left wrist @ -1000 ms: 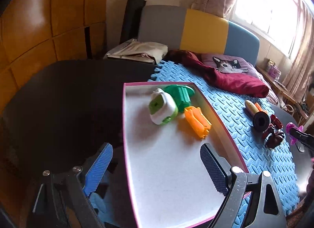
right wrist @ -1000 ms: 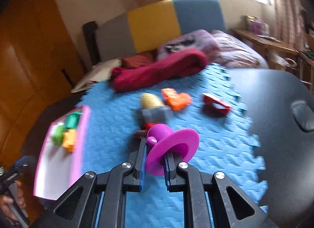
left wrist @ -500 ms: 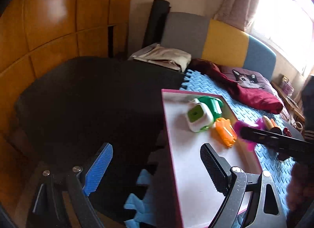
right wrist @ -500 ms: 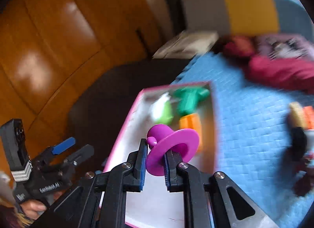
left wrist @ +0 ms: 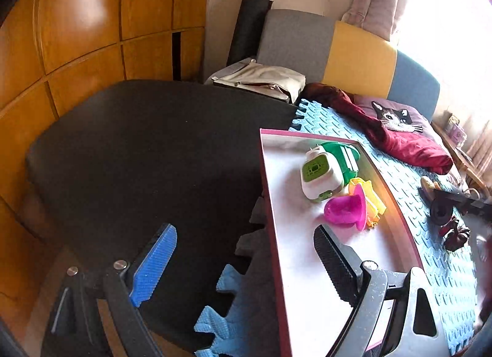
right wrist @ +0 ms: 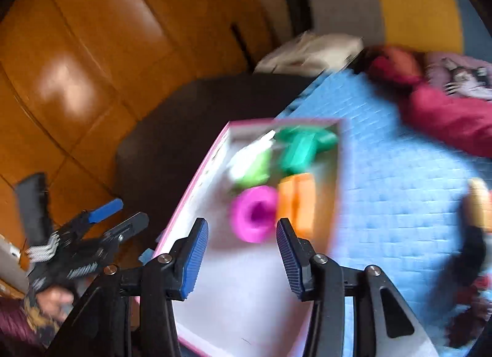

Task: Organize rigid objects
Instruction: 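Carry the magenta suction cup into the tray with the right tool and open, then grasp the red metal bottle on the mat with the right tool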

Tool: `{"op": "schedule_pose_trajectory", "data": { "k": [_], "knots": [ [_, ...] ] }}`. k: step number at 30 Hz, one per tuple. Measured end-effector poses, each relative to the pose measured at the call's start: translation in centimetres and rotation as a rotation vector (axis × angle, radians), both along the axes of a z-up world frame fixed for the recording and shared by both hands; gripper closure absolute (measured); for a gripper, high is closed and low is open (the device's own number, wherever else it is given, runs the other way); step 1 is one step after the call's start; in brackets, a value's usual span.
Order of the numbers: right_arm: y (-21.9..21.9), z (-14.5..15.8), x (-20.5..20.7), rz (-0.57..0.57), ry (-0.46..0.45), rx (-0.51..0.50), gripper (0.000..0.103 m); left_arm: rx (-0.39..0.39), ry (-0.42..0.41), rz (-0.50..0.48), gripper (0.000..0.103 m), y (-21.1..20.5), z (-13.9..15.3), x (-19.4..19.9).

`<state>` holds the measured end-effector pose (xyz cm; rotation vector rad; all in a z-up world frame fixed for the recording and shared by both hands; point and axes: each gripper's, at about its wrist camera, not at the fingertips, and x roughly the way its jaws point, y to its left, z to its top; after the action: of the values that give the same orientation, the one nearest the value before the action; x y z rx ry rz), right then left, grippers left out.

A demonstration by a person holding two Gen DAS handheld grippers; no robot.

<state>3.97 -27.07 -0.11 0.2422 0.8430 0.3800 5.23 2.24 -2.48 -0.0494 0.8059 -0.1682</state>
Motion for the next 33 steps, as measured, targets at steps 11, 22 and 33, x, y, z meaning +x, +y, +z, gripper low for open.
{"op": "schedule_pose_trajectory", "data": {
  "k": [11,22,33],
  "knots": [
    [-36.9,-6.1,-0.3,-0.775,0.224,-0.263,0.053,0.060,-0.003,0.011,0.011,-3.2,2.3,2.1],
    [-41.4,-11.6,2.2,-0.780,0.311,-0.296,0.063,0.091,0.000,-0.012,0.011,-6.6,2.7,3.8],
    [-39.7,-11.1,0.0,-0.788,0.348,-0.317,0.077,0.070,-0.013,-0.058,0.011,-7.4,3.0,3.2]
  ]
}}
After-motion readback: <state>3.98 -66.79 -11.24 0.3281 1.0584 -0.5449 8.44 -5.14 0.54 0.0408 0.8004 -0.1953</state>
